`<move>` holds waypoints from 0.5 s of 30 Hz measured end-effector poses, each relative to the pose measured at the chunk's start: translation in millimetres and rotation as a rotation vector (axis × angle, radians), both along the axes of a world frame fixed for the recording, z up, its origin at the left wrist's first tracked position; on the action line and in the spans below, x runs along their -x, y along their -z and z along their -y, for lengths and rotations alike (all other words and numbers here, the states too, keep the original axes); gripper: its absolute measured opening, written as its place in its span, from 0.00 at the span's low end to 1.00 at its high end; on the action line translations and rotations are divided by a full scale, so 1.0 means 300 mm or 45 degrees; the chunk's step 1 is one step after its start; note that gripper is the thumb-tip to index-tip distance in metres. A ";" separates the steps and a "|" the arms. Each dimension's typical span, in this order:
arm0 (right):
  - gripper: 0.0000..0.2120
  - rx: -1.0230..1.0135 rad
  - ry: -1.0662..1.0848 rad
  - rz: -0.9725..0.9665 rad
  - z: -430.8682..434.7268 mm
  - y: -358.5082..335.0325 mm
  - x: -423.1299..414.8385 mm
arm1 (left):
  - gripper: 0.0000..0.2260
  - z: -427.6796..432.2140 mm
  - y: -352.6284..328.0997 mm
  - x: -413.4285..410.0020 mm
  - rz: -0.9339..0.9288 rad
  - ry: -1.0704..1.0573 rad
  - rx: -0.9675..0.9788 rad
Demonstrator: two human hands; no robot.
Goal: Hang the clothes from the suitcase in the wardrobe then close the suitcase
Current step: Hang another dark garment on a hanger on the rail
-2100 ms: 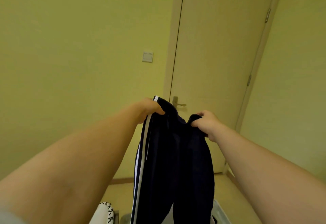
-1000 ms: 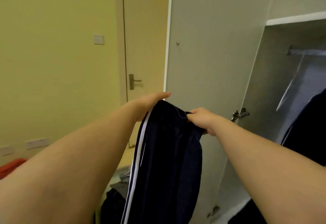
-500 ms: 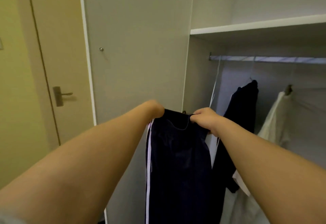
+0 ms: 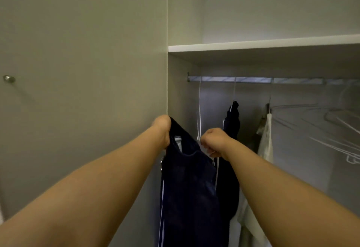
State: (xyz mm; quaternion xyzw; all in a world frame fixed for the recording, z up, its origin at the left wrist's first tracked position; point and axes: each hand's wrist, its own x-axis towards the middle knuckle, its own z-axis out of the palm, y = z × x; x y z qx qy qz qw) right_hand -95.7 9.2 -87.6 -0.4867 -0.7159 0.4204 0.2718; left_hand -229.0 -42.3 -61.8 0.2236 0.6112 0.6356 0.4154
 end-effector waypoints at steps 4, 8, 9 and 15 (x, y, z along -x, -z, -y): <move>0.05 -0.021 0.121 -0.088 -0.054 0.028 0.055 | 0.18 -0.112 0.025 0.036 -0.076 -0.014 -0.064; 0.10 -0.013 0.196 -0.071 -0.118 0.034 0.066 | 0.20 -0.199 0.039 0.058 -0.077 -0.007 -0.043; 0.12 -0.011 0.202 -0.065 -0.145 0.028 0.070 | 0.20 -0.222 0.034 0.065 -0.071 -0.005 -0.048; 0.13 -0.111 0.178 0.015 -0.311 0.008 0.120 | 0.18 -0.375 -0.005 0.077 -0.093 0.045 -0.088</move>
